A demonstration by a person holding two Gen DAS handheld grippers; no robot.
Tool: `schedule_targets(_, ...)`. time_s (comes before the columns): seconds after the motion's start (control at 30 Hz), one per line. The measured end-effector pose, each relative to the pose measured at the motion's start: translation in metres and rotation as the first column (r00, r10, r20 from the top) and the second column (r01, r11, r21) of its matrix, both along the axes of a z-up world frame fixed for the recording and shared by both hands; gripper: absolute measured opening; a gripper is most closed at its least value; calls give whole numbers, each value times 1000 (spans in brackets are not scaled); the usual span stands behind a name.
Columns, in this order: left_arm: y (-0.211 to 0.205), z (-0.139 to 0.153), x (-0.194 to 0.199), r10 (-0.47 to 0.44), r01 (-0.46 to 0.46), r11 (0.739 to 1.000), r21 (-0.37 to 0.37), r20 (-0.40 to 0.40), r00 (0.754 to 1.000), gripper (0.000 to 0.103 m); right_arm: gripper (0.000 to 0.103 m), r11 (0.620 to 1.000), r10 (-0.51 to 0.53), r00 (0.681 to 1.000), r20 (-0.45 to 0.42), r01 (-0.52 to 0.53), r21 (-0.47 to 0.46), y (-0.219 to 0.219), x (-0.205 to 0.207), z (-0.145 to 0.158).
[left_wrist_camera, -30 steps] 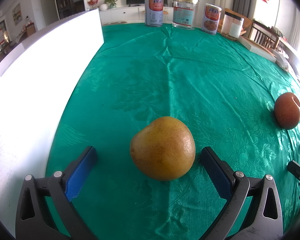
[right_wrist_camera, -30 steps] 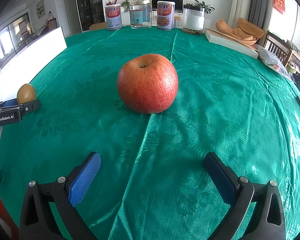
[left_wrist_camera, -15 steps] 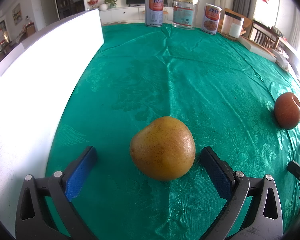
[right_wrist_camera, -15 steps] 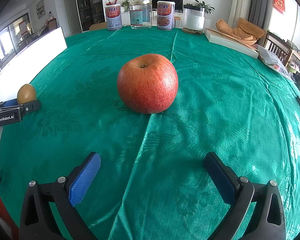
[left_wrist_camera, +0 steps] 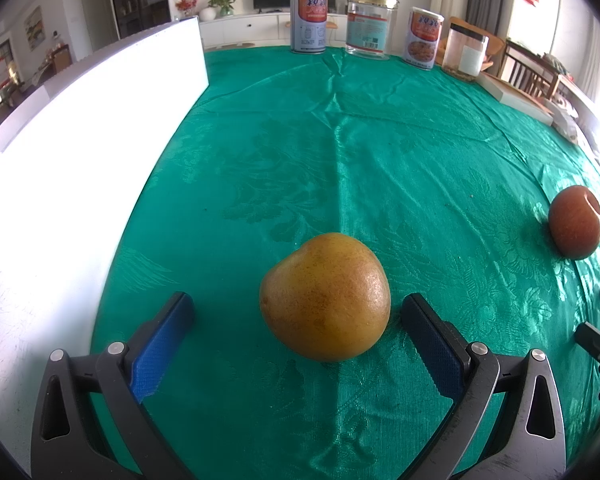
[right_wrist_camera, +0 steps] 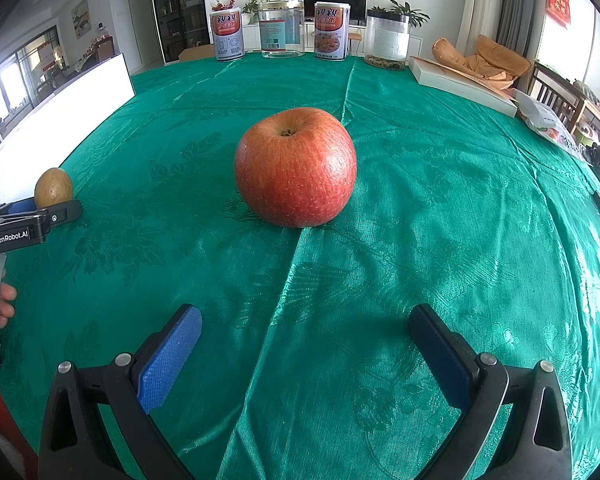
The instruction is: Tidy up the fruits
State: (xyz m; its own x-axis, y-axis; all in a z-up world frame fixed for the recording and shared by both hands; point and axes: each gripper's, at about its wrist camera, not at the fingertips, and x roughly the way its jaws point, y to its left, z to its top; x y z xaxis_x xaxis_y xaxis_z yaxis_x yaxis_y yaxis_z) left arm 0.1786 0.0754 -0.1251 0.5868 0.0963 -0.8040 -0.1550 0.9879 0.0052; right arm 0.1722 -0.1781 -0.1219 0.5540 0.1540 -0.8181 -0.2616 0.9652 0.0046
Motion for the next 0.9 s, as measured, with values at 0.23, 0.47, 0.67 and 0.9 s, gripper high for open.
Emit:
schedule_targets(0.23,2,8,-32,-158,151,982,-109,-49,986,102,103,1000,2,1000,0,-2,25,-3,0,0)
schedule_targets(0.47,-3,25,-16,-207,202,967,-158,-15,978,101,103,974,-16,998,60,2,227,-23,-1,18)
schedule_targets(0.67,-7,15,4,-177,174,984,-48,-68,982,53,103,993,69,995,73,-76,94,12,45,49)
schedule_targets(0.9,4,35,-22,-194,190,974,-122,-24,981,49,68,997,80,991,-107,-81,-5,34,92,32)
